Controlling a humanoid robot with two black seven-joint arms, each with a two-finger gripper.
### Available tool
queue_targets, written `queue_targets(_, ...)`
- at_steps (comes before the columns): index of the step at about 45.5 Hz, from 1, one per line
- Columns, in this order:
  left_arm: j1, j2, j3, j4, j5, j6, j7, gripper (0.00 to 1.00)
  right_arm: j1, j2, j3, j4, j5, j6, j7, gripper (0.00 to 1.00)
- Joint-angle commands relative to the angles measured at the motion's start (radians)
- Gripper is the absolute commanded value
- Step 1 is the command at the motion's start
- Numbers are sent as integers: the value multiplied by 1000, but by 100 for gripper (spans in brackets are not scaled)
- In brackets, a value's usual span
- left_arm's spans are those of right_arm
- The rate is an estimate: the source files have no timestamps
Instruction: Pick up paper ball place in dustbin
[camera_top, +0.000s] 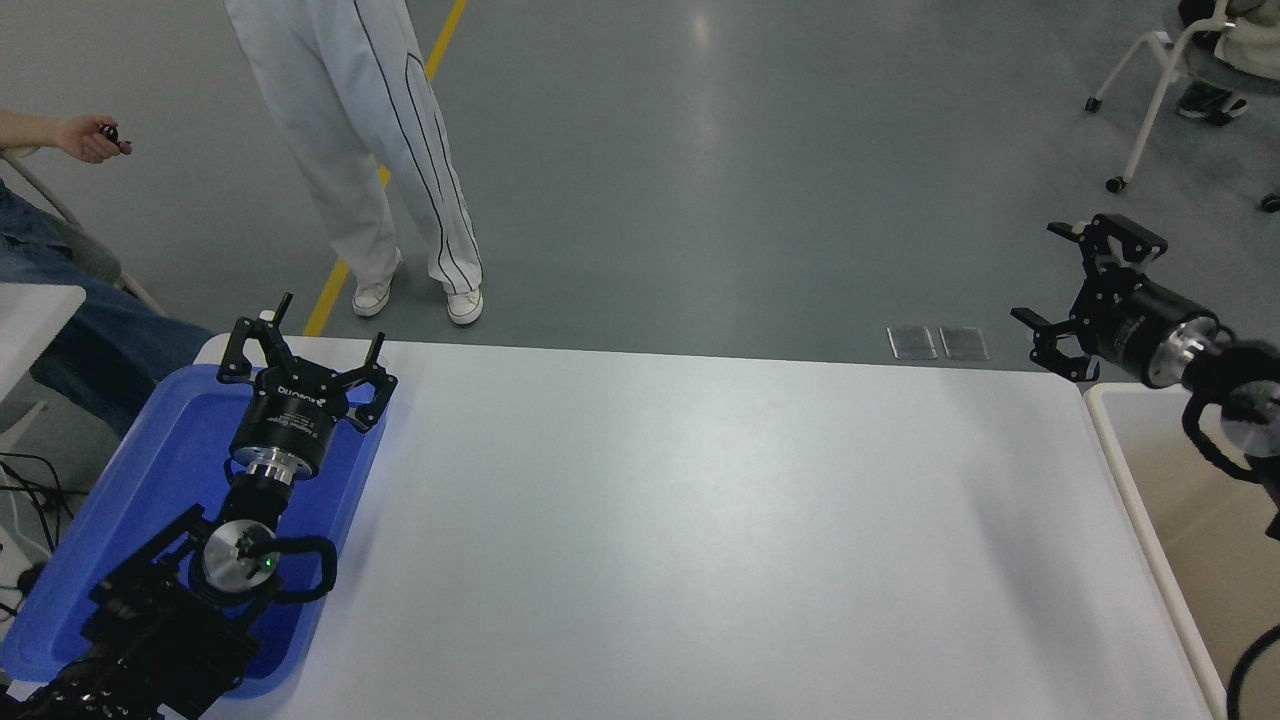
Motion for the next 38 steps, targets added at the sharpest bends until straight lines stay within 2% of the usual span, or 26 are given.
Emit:
queue_targets(1, 0, 0, 0, 1, 0, 0, 0, 100, -85, 95, 54, -48, 21, -59, 214, 100)
queue_targets(17, 0, 0, -1, 1, 0, -1, 0, 100, -137, 155, 91, -39, 33, -53, 217, 100)
queue_targets(38, 0, 0, 0, 1, 0, 0, 0, 100, -149, 167, 94, -37, 33, -51, 217, 100)
